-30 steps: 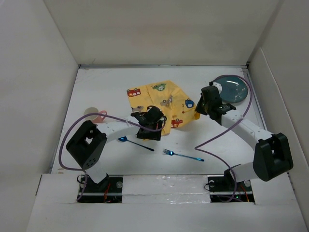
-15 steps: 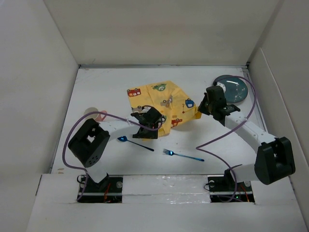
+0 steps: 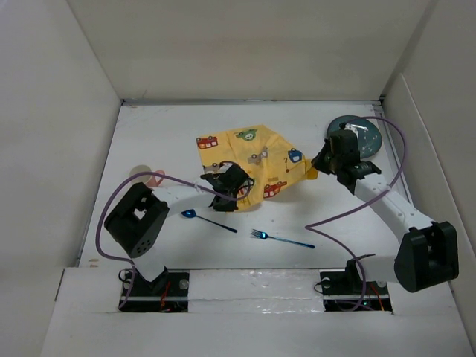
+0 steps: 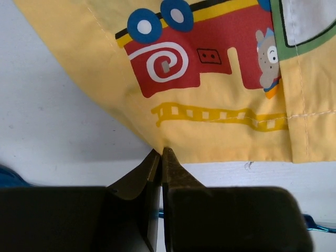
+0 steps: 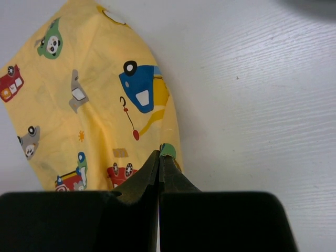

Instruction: Set the dinner table for one person

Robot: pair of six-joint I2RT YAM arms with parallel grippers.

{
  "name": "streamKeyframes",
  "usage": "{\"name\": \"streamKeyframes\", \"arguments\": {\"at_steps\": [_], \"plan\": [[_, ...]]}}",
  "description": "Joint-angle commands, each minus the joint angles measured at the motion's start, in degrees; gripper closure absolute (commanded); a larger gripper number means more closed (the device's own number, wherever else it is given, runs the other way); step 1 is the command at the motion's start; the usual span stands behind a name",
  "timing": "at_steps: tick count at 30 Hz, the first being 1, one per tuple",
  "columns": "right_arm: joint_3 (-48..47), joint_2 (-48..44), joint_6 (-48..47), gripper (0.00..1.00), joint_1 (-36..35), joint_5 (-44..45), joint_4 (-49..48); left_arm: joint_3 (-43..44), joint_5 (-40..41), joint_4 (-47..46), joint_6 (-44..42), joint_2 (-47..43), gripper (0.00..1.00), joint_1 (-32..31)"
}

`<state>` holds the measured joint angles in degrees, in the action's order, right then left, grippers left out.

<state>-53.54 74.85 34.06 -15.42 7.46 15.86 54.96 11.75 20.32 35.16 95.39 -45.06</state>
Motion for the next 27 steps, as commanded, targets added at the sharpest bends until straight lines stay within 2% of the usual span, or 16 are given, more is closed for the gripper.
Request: {"name": "streamKeyframes", "arguments": {"at_steps": [1,3,8,13,16,17,20,21,23,25,26,27], "plan": [[-0.78,-1.46,-0.93,1.0,0.83,-1.66,-1.27,-0.57,-2.26,3.05,-0.26,-0.29,1.0,2.16],[-2.18,-1.46,-1.71,1.0,0.83,-2.01,0.04,2.07,-1.29,4.29,-1.14,-3.79,1.0,3.92],[-8.41,-4.0,-3.13,1.0,0.83,-0.53,4.44,17.61,-2.07,8.24,-5.01,-12.76,1.0,13.4],[-19.2,-9.19,-4.09,1.0,0.3,4.39,9.45,33.42,-4.18,9.39,-7.12,-15.85,1.0,22.1],[-24.4,-10.16,-5.23,1.0,-0.22,6.51,10.34,37.4,-9.69,5.81,-7.12,-15.77,1.0,28.78],[-26.68,-6.42,-6.72,1.0,-0.22,7.38,8.33,40.89,-14.08,3.35,-6.25,-13.24,1.0,33.5],[-31.87,-2.27,-8.04,1.0,-0.22,7.13,6.39,44.08,-17.19,2.45,-5.54,-8.57,1.0,35.12],[-33.81,2.71,-8.31,1.0,0.3,6.69,5.51,48.18,-18.68,1.75,-5.36,-6.82,1.0,35.74],[-41.79,8.0,-9.01,1.0,0.92,5.2,4.28,53.21,-18.96,1.57,-4.75,-1.28,1.0,35.74],[-47.94,15.56,-9.63,1.0,1.45,4.41,3.48,61.99,-20.88,1.65,-3.7,4.41,1.0,36.88],[-56.85,18.2,-9.72,1.0,2.05,3.27,5.39,65.33,-22.19,1.74,-2.91,6.1,1.0,37.58],[-61.55,20.84,-9.72,1.0,2.06,2.82,6.28,71.19,-23.86,1.74,-1.33,7.77,1.0,39.07]]}}
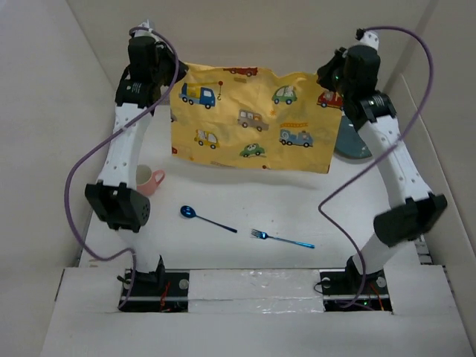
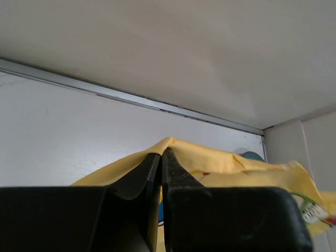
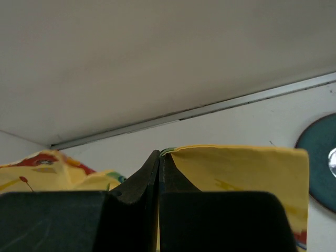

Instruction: Set the dinner table for one person

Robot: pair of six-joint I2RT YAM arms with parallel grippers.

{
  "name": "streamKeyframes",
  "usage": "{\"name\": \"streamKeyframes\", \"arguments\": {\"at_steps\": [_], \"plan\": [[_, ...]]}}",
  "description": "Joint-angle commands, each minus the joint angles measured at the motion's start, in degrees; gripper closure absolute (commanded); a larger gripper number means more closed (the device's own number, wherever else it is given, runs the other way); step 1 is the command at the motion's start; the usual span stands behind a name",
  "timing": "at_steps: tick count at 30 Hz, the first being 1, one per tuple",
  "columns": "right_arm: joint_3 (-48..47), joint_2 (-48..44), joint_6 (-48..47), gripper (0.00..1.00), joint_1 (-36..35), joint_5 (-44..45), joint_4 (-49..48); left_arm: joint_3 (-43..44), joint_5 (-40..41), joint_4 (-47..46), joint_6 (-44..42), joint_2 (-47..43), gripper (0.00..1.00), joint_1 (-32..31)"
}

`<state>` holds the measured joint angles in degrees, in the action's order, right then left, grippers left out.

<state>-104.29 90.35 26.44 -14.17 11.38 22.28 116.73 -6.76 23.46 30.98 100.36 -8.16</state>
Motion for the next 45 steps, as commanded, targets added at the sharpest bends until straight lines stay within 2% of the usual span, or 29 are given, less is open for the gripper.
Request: {"name": "streamKeyframes", "arguments": {"at_steps": [1,2,3,5,7,8,9,11,12,13,14,15,16,17,20,22,26,29,35,39,45], "plan": [[-15.46,10.41,-2.35,1.0,1.34,-1.35,0.74,11.57,-6.41,-1.49,3.64,5.61,1.0,3.14],[-25.68,12.99,-2.27,1.0,1.86,-2.58,4.14,14.03,-8.51,-1.58,5.04,6.77,1.0,4.28],[-30.75,15.36,-2.18,1.0,1.87,-3.02,6.0,16.4,-12.27,-2.71,7.66,7.65,1.0,5.43],[-40.24,19.95,-2.18,1.0,1.87,-4.43,9.25,15.29,-14.84,-5.17,9.62,7.05,1.0,7.89],[-39.25,19.87,-2.27,1.0,1.87,-5.05,9.27,10.03,-15.74,-9.13,9.8,3.73,1.0,8.51],[-36.36,16.91,-2.27,1.0,1.87,-5.74,7.27,7.66,-15.91,-10.09,9.36,2.4,1.0,8.52],[-26.85,14.62,-2.27,1.0,1.87,-6.19,5.42,2.5,-16.26,-11.24,8.92,1.08,1.0,9.21],[-14.69,6.83,-1.65,1.0,1.87,-8.2,-0.79,-4.1,-16.0,-12.21,6.64,-3.13,1.0,9.91],[-8.71,4.34,-1.13,1.0,1.87,-8.65,-2.58,-12.14,-16.17,-13.69,5.85,-4.72,1.0,9.92],[2.14,2.4,-0.17,1.0,1.87,-9.26,-3.64,-16.31,-16.17,-14.4,5.06,-7.78,1.0,9.92],[7.38,0.46,0.28,1.0,1.87,-10.57,-5.74,-20.71,-16.09,-15.19,3.49,-8.94,1.0,10.44],[12.57,-2.86,0.72,1.0,1.87,-10.93,-7.15,-28.58,-14.96,-15.55,2.6,-10.08,1.0,10.45],[25.58,-4.81,1.94,1.0,1.35,-14.24,-8.99,-39.54,-14.94,-17.64,1.37,-12.96,1.0,10.45],[25.71,-5.35,1.95,1.0,1.34,-14.28,-9.01,-39.65,-15.03,-17.66,1.36,-12.99,1.0,10.45],[38.34,-6.5,3.7,1.0,1.34,-16.56,-10.24,-50.5,-14.16,-18.36,0.4,-14.05,1.0,10.45],[44.92,-6.5,5.29,1.0,0.73,-17.61,-11.82,-54.05,-13.28,-17.75,-0.48,-14.4,1.0,10.45],[50.05,-3.87,5.91,1.0,-0.32,-17.71,-12.7,-62.39,-9.16,-16.35,-2.33,-15.54,1.0,10.45],[52.07,-2.19,5.91,1.0,-0.33,-17.88,-12.44,-65.47,-7.48,-14.77,-4.08,-15.37,1.0,10.45],[57.96,-5.34,7.05,1.0,-0.86,-19.11,-13.05,-71.01,-3.19,-11.52,-6.02,-17.29,1.0,9.92],[60.34,-6.76,7.14,1.0,-0.86,-18.59,-12.27,-72.52,0.08,-9.67,-6.46,-19.14,1.0,7.55],[62.45,-10.36,7.14,1.0,-1.38,-16.83,-8.66,-72.96,0.7,-8.0,-6.37,-19.85,1.0,7.55]]}}
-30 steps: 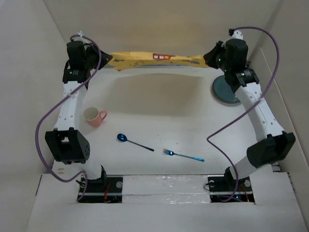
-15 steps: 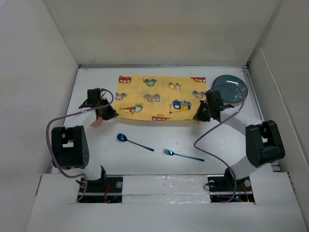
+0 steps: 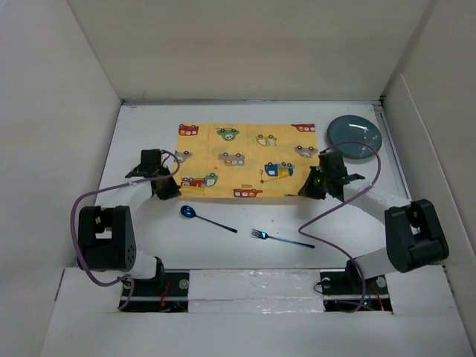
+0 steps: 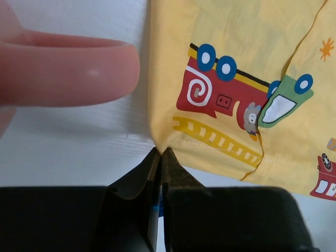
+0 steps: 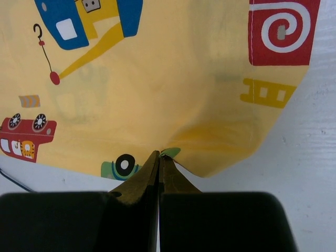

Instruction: Set the dinner table for one person

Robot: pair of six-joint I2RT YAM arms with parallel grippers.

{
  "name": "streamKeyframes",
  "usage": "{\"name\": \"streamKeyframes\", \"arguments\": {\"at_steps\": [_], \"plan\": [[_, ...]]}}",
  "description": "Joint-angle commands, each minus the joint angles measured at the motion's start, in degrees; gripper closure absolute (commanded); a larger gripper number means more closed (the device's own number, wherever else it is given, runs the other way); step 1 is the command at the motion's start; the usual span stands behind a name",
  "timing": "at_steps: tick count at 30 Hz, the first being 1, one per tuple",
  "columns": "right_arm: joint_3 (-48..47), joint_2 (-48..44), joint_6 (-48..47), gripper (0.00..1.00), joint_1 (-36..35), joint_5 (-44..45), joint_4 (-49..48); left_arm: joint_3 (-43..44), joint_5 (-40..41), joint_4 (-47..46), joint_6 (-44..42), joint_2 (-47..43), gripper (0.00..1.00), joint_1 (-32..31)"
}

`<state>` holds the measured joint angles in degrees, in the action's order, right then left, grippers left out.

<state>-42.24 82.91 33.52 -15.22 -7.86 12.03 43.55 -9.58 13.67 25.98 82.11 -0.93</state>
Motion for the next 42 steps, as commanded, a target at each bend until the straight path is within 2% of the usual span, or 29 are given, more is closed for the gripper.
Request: {"name": "streamKeyframes", "arguments": {"at_steps": [1,2,5,6,7,8,9,10,12,13,17,21,27,29,31,32,33,35,42], "plan": [[0.32,-3.46,-0.03,1.0,-0.33,3.71,2.81,0.39,3.43,2.41,-1.45,-1.42,1.0,0.31],[0.05,-3.9,-0.21,1.0,-0.33,4.68,3.43,0.31,3.34,2.76,-1.63,-1.51,1.0,0.31],[-1.35,-5.57,-1.17,0.82,-0.33,7.5,5.19,-0.39,3.17,2.5,-1.81,-2.83,1.0,0.31],[-1.96,-5.92,-1.35,0.66,-0.33,7.51,5.72,-0.22,2.56,2.59,-1.98,-2.83,1.0,0.31],[-2.49,-6.71,-1.87,0.57,-0.33,7.51,6.68,-0.05,2.38,2.76,-2.07,-2.65,0.97,0.31],[-3.11,-7.24,-2.14,0.5,-0.33,9.16,7.21,0.39,2.2,3.11,-2.07,-2.65,0.84,0.31],[-4.59,-7.76,-2.31,0.41,-0.33,9.26,7.91,0.57,2.2,3.2,-2.16,-3.09,0.78,0.31],[-5.3,-8.29,-2.66,0.39,-0.33,9.87,9.05,0.66,2.03,3.2,-2.33,-3.35,0.67,0.31],[-7.23,-9.87,-3.02,0.36,0.19,10.58,10.2,1.62,1.85,3.47,-2.51,-4.49,0.57,0.31],[-7.77,-10.31,-3.02,0.35,0.19,11.28,11.25,2.06,1.76,3.99,-2.86,-4.76,0.49,0.31],[-8.39,-9.26,-2.32,0.35,1.51,13.31,12.93,5.32,-0.69,5.14,-3.56,-5.9,0.43,0.31],[-7.68,-3.49,-0.04,0.35,4.75,13.04,12.75,8.21,-2.54,4.96,-3.83,-8.36,0.43,0.31],[-8.21,3.83,2.95,0.37,8.54,10.15,10.65,15.94,-3.33,4.17,-4.79,-9.77,0.5,-5.65],[-8.38,5.5,3.48,0.44,9.25,8.3,9.42,17.18,-3.34,3.64,-4.53,-9.42,0.5,-8.55],[-8.82,6.55,4.27,0.61,9.25,8.38,8.45,17.18,-2.64,3.73,-4.09,-8.02,0.51,-10.84],[-9.09,7.6,4.36,0.71,9.25,8.38,8.45,16.57,-0.81,3.73,-4.09,-7.4,0.51,-14.24],[-9.79,7.87,4.54,0.88,9.25,8.3,8.53,16.13,0.43,3.73,-4.09,-6.01,0.51,-16.1],[-10.67,7.53,4.63,1.0,9.25,8.82,9.06,15.08,1.49,2.86,-3.13,-4.42,0.51,-20.4],[-23.06,-3.27,0.41,1.0,3.29,17.17,23.46,11.82,0.18,-1.28,0.57,1.65,0.51,-23.24]]}}
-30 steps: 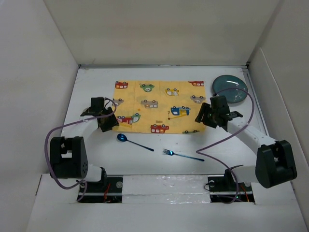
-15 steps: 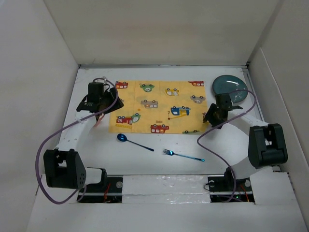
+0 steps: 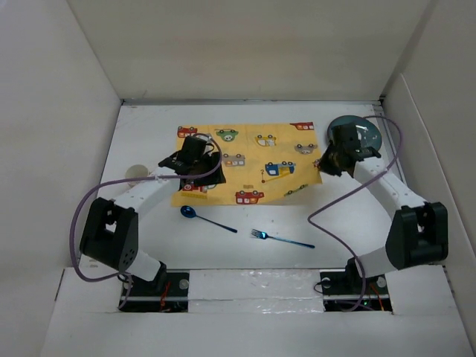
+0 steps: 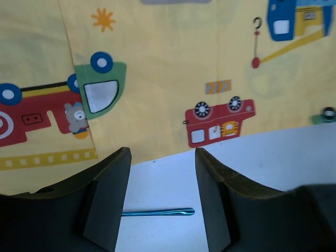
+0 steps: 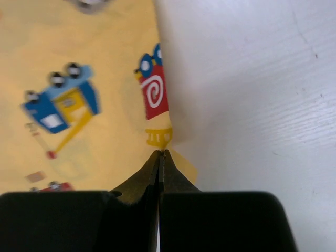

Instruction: Set the dinner table for one person

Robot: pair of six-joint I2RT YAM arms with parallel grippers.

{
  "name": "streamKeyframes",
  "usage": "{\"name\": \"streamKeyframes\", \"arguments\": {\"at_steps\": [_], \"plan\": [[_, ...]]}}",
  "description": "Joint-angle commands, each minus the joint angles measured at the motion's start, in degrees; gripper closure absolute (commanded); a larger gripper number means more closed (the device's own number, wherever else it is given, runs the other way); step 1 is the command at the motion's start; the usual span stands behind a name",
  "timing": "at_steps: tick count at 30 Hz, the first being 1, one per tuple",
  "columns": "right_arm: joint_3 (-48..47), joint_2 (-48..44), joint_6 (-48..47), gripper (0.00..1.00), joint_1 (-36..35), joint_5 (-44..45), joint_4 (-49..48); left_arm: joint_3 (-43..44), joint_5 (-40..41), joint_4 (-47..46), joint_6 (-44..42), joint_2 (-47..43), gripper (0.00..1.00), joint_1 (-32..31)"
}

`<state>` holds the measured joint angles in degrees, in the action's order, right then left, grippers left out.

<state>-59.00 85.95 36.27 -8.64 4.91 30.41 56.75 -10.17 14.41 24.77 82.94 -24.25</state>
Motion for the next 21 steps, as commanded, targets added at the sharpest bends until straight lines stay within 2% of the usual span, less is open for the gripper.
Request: {"name": "streamKeyframes", "arguments": {"at_steps": [1,3,4,5,6,8,13,16,18,19,21], "plan": [[-6.82,-6.76,-2.35,1.0,-3.31,5.37,5.35,-1.47,1.12,-1.59,1.77,1.52,0.51,0.08],[-6.74,-6.07,-2.52,0.96,-3.92,5.47,7.01,-1.82,1.47,-1.67,1.51,3.02,0.5,0.08],[-6.65,-5.36,-2.35,0.85,-4.71,6.07,7.11,-1.91,1.73,-1.5,1.33,3.54,0.49,0.08],[-5.35,-4.49,-2.52,0.57,-4.71,7.12,7.2,-1.82,2.0,-1.23,1.15,3.98,0.49,0.08],[-4.9,-3.43,-2.35,0.47,-4.71,7.31,7.46,-1.91,2.35,-0.97,1.07,4.94,0.48,0.08],[-3.67,-2.02,-1.38,0.35,-5.24,6.79,7.38,-1.82,3.31,-0.09,0.63,5.57,0.48,0.08],[0.12,-3.95,-0.67,0.34,-5.24,6.78,4.22,-1.82,5.07,0.87,-0.25,3.9,0.48,0.08],[-1.02,-2.29,-0.94,0.38,-5.24,6.96,4.48,-1.47,5.52,1.32,-0.69,3.02,0.48,0.08],[-2.08,-1.67,-1.38,0.49,-5.76,9.32,4.57,-1.03,5.69,1.41,-0.78,2.76,0.48,0.08],[-4.6,-2.1,-1.38,0.6,-5.77,11.94,5.26,-0.85,5.52,1.75,-0.78,2.67,0.48,0.08],[-5.15,-3.06,-1.29,0.62,-6.38,12.66,5.7,-0.5,5.52,1.93,-0.69,2.67,0.48,0.08]]}}
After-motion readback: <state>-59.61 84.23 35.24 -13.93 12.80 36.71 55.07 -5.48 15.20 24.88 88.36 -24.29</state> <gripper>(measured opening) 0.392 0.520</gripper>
